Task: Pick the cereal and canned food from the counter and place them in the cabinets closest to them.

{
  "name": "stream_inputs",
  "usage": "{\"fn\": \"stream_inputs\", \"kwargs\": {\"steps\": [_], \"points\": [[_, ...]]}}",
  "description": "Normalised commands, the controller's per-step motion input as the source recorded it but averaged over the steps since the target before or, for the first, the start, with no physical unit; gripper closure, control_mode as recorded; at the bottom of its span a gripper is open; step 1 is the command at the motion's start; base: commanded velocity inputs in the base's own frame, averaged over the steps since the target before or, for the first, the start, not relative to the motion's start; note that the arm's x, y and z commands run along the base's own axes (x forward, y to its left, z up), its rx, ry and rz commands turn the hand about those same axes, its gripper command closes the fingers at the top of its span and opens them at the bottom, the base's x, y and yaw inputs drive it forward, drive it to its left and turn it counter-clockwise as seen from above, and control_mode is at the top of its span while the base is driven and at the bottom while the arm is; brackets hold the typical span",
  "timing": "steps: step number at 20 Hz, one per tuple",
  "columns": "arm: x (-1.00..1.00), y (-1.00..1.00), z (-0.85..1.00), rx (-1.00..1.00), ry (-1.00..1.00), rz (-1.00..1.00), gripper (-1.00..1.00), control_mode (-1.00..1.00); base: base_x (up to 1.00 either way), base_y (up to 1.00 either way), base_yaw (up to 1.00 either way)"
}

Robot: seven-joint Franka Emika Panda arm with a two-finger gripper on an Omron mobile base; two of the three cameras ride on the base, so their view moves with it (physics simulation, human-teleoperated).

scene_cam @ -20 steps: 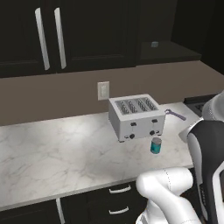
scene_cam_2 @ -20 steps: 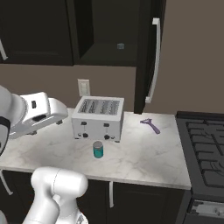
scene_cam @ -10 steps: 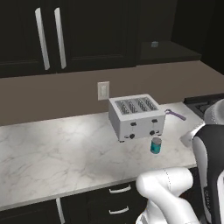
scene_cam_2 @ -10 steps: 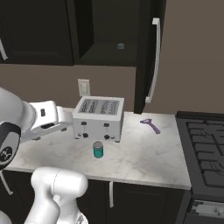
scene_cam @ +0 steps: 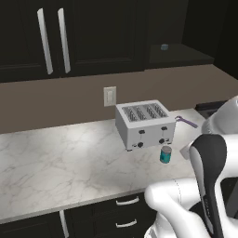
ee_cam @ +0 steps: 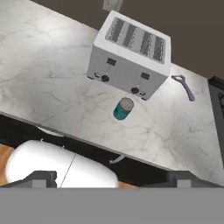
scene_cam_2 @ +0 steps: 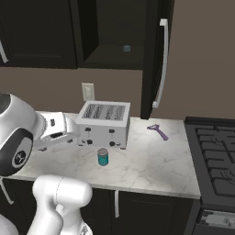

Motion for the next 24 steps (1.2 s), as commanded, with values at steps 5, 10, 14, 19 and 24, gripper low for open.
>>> {"fn": "stream_inputs", "kwargs": {"steps": [5, 10, 14, 19, 24], "points": [[0.25, 0.00, -0.31, 0.02, 0.12, 0.00, -1.00, -1.00, 0.00, 0.00, 0.00], [0.20, -0.10, -0.21, 0.01, 0.09, -0.01, -1.00, -1.00, 0.00, 0.00, 0.00], [0.19, -0.20, -0.23, 0.01, 0.05, -0.03, -1.00, -1.00, 0.00, 0.00, 0.00], [0.07, -0.10, -0.11, 0.01, -0.02, -0.01, -1.00, -1.00, 0.00, 0.00, 0.00], [0.22, -0.05, -0.11, 0.01, -0.16, 0.00, -1.00, -1.00, 0.00, 0.00, 0.00]]}}
